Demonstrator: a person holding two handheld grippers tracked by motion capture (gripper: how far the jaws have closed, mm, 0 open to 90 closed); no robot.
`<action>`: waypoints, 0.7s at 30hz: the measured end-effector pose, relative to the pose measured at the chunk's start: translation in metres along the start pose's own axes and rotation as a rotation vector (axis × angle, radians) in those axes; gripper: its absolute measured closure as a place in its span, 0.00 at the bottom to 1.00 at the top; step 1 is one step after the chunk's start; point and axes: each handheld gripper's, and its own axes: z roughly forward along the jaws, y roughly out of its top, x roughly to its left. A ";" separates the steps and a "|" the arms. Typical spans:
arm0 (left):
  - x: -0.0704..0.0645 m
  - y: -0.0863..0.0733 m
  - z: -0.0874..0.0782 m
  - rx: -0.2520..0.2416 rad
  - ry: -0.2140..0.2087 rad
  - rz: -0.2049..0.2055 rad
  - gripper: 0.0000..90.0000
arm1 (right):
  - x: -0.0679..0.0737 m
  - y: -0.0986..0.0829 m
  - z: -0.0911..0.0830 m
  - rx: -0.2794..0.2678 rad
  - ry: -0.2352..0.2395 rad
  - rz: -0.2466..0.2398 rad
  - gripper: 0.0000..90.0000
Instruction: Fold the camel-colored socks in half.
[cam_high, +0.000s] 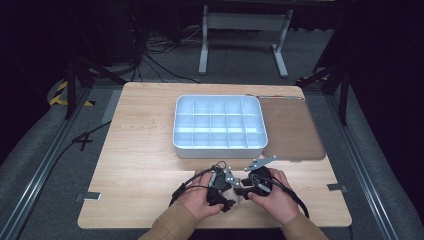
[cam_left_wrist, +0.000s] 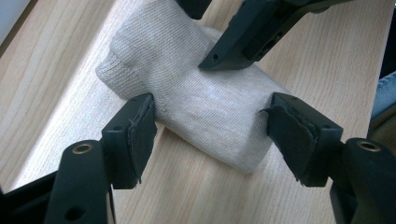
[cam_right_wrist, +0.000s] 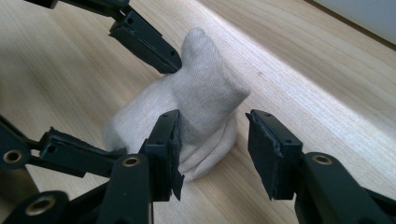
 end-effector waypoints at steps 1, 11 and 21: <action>0.000 0.000 0.001 -0.006 0.006 -0.004 0.37 | -0.001 0.000 0.000 0.000 0.006 -0.004 0.60; -0.001 -0.002 0.001 0.006 -0.003 -0.019 0.37 | -0.002 0.004 0.004 0.000 0.041 0.006 0.48; -0.003 -0.006 0.003 0.021 -0.004 -0.023 0.36 | -0.009 0.003 0.011 0.029 0.104 0.080 0.49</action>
